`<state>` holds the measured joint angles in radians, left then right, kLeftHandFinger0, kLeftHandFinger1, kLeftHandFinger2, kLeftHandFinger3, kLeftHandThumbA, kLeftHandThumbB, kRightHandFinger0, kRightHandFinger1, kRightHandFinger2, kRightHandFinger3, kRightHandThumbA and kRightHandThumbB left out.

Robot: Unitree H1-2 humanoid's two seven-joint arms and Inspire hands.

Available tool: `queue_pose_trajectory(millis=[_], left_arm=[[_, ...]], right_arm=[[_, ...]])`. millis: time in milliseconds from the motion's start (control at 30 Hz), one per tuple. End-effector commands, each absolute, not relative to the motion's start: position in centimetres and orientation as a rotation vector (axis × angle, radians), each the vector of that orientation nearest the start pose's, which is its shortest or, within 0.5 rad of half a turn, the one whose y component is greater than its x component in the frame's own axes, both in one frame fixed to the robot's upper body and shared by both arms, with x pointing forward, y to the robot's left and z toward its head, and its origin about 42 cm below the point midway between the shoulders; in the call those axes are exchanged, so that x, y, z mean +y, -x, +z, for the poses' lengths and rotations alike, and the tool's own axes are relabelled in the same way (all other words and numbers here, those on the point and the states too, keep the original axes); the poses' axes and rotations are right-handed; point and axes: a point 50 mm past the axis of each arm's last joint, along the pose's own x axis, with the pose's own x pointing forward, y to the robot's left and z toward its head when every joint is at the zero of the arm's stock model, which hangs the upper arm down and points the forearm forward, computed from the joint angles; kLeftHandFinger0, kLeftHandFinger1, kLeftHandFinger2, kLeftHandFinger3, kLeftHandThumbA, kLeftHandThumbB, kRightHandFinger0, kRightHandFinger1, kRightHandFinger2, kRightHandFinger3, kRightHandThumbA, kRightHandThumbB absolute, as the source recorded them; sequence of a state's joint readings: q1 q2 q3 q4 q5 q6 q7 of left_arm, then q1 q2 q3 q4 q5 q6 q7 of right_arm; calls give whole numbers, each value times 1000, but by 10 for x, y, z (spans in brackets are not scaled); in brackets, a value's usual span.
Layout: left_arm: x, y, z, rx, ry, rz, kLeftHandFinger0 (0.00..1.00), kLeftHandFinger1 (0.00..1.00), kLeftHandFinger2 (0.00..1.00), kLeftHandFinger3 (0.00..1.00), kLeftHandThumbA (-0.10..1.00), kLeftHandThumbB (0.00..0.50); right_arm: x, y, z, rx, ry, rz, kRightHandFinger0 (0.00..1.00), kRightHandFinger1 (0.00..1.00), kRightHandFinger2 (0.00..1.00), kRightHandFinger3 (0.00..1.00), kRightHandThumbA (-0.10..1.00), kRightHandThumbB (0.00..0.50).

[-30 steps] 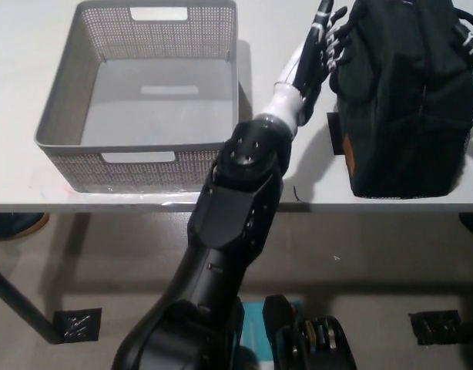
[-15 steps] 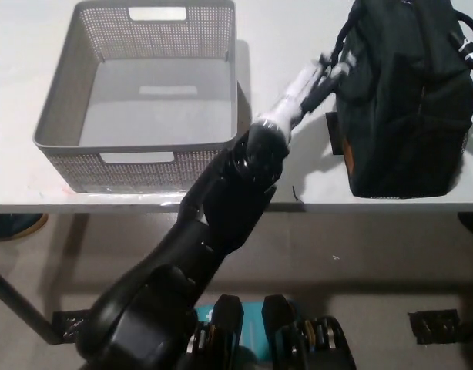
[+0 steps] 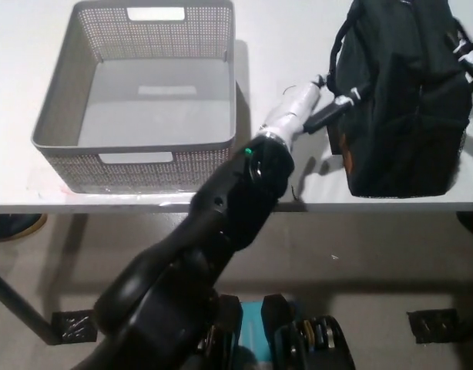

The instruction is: Use both hands to pick up a lunch bag on the right hand side and place it into a container on the left hand side

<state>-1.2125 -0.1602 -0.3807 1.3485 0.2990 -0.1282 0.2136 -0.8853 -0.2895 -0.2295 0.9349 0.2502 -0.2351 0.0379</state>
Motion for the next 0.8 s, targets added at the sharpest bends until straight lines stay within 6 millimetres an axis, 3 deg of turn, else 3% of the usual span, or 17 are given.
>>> queue_pose_trajectory(millis=[0, 100, 133, 167, 233, 333, 400, 467, 567, 633, 767], left_arm=[[-26, -532, 271, -219, -630, -370, 1000, 1000, 1000, 1000, 1000, 396], [-32, -529, 268, -186, -545, -380, 1000, 1000, 1000, 1000, 1000, 397], [-32, -529, 268, -183, -538, -380, 1000, 1000, 1000, 1000, 1000, 397], [-35, -527, 266, -175, -513, -383, 1000, 1000, 1000, 1000, 1000, 387], [-36, -527, 266, -164, -494, -386, 1000, 1000, 1000, 1000, 1000, 372], [-37, -525, 261, -135, -473, -400, 1000, 1000, 1000, 1000, 1000, 388], [-34, -527, 262, -125, -476, -393, 1000, 1000, 1000, 1000, 1000, 391], [-34, -526, 259, -107, -470, -393, 1000, 1000, 1000, 1000, 1000, 391], [-26, -530, 259, -73, -406, -355, 1000, 1000, 1000, 1000, 1000, 366], [-17, -533, 255, -38, -357, -326, 1000, 1000, 1000, 1000, 1000, 356], [-3, -533, 236, 53, -294, -293, 1000, 1000, 1000, 1000, 1000, 328]], right_arm=[[-287, -548, 233, -207, -280, -62, 1000, 1000, 1000, 1000, 1000, 204], [-257, -548, 201, -75, -436, -17, 1000, 1000, 1000, 1000, 1000, 226], [-255, -547, 200, -69, -445, -13, 1000, 1000, 1000, 1000, 1000, 225], [-241, -544, 185, -21, -487, -6, 1000, 1000, 1000, 1000, 1000, 206], [-232, -543, 178, 9, -529, -4, 1000, 1000, 1000, 1000, 1000, 216], [-212, -536, 161, 66, -654, 14, 1000, 1000, 1000, 1000, 1000, 205], [-198, -536, 158, 97, -696, 12, 1000, 1000, 1000, 1000, 1000, 207], [-185, -534, 154, 121, -757, 4, 1000, 1000, 1000, 1000, 1000, 242], [-144, -534, 162, 89, -922, 88, 1000, 1000, 1000, 1000, 1000, 186], [-128, -533, 167, 56, -993, 120, 1000, 1000, 1000, 1000, 1000, 128], [-104, -528, 165, 87, -858, 182, 1000, 1000, 1000, 1000, 1000, 176]])
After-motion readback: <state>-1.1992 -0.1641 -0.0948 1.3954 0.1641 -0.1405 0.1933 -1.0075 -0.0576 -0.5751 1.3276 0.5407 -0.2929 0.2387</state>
